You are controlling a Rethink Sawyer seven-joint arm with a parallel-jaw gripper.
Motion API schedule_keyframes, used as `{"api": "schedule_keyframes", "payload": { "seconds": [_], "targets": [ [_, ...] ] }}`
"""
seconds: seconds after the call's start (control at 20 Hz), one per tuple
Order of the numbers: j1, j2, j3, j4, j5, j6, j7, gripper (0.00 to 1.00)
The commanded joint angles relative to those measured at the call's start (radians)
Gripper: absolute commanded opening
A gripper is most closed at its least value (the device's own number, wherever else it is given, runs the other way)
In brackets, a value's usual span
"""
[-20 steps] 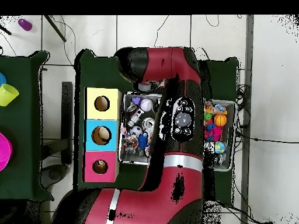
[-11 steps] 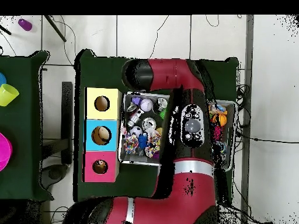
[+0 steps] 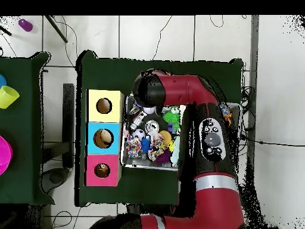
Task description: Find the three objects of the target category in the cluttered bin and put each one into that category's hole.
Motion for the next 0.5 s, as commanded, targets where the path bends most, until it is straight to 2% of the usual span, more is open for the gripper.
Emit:
{"api": "schedule_keyframes", "payload": {
  "seconds": [0.05, 0.3, 0.5],
  "targets": [
    [0.003, -0.115, 0.09, 0.255, -0.042, 0.077, -0.127, 1.0],
    [0.055, -0.143, 0.031, 0.319, -0.039, 0.056, -0.002, 1.0],
    [0.094, -0.139, -0.006, 0.345, -0.045, 0.008, 0.071, 1.0]
  ]
}}
